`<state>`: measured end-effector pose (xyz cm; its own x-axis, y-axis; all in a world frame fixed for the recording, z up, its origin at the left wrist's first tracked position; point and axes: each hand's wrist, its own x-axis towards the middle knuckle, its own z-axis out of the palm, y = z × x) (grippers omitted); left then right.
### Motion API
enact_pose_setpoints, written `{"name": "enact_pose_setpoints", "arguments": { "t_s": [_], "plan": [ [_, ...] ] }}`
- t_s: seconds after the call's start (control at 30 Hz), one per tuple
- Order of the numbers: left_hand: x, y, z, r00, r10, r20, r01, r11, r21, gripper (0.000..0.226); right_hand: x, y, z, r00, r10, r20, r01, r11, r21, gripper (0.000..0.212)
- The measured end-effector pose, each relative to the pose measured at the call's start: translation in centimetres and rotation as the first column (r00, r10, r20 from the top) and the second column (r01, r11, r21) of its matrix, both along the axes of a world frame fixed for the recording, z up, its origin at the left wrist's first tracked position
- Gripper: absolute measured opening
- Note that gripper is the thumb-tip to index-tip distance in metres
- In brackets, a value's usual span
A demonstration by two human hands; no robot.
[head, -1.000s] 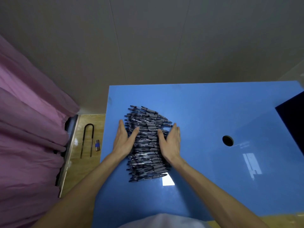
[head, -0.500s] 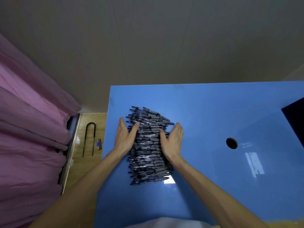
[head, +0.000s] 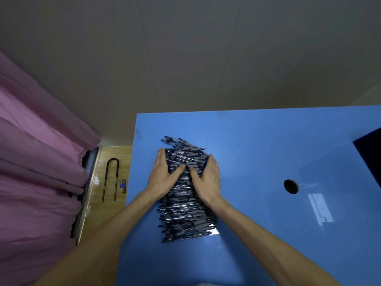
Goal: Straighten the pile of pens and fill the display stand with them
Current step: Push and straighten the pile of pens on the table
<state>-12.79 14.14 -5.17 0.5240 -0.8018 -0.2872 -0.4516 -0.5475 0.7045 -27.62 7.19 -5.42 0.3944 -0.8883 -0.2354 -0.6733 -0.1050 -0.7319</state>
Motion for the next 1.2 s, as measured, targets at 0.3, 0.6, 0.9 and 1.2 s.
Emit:
{"name": "enact_pose_setpoints", "arguments": {
  "t_s": [0.3, 0.6, 0.9, 1.2],
  "plan": [
    [3.8, -2.5, 0.4, 1.0, 0.008, 0.012, -0.009, 0.999, 0.045, 0.093, 0.8, -4.4, 0.4, 1.0, -0.006, -0.014, 0.005, 0.997, -0.074, 0.073],
    [5.9, -3.3, -0.6, 0.939, -0.3, 0.166, 0.279, 0.95, 0.138, 0.094, 3.9, -9.7, 1.4, 0.79, 0.546, -0.277, -0.592, 0.798, -0.116, 0.069],
    [5.3, -0.9, -1.4, 0.975, -0.199, 0.103, 0.195, 0.98, 0.047, 0.087, 4.4, -10.4, 1.3, 0.619, 0.726, -0.298, -0.778, 0.62, -0.104, 0.053],
    [4.9, -1.0, -1.2, 0.968, -0.226, 0.106, 0.225, 0.974, 0.021, 0.082, 0.2, -8.3, -0.9, 0.899, 0.342, -0.273, -0.393, 0.905, -0.161, 0.073]
  ]
}}
